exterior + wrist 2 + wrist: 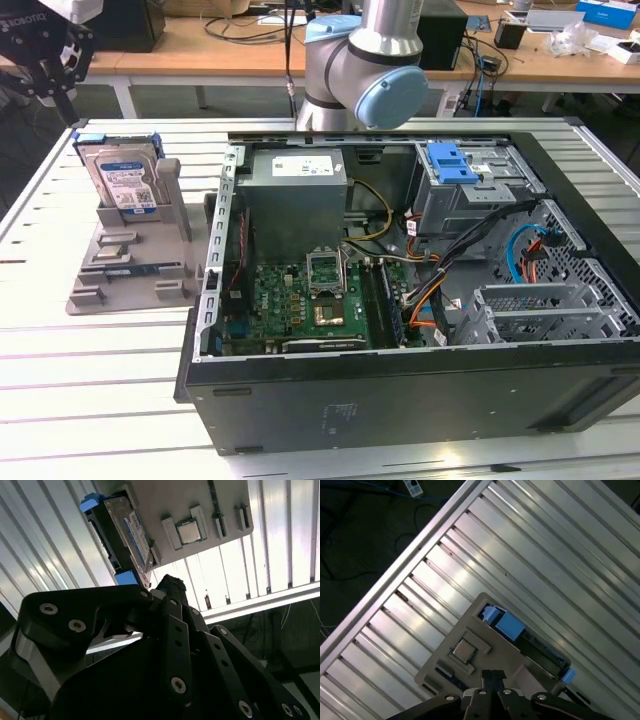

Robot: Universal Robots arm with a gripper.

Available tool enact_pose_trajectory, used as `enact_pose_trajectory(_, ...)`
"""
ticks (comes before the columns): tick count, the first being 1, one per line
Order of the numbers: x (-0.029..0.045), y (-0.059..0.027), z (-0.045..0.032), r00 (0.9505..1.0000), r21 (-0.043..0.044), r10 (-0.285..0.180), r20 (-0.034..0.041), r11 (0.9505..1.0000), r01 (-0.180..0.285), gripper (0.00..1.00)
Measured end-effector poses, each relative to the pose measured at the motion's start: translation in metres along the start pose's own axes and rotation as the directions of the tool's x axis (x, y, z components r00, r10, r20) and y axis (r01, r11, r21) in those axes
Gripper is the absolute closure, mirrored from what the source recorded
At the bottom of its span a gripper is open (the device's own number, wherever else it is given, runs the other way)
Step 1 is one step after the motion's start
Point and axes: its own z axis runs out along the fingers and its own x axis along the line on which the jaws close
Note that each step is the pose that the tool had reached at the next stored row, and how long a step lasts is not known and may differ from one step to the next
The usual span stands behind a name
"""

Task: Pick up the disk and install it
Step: 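Pick up the disk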

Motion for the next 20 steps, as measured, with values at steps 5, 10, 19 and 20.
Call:
enact_pose_trajectory(5,0.0000,0.0000,0.0000,0.9977,-0.0018,-0.068,-0.0004,0.9977,0.068,0.89)
enact_pose_trajectory(10,0.0000,0.0000,0.0000,0.9853,-0.0045,-0.171,-0.0007,0.9853,0.171,0.89)
enact_pose_trajectory(19,0.0000,0.0000,0.0000,0.9555,-0.0079,-0.295,-0.0007,0.9555,0.295,0.89)
enact_pose_trajectory(20,0.0000,0.0000,0.0000,0.9530,-0.0081,-0.303,-0.0007,0.9530,0.303,0.89)
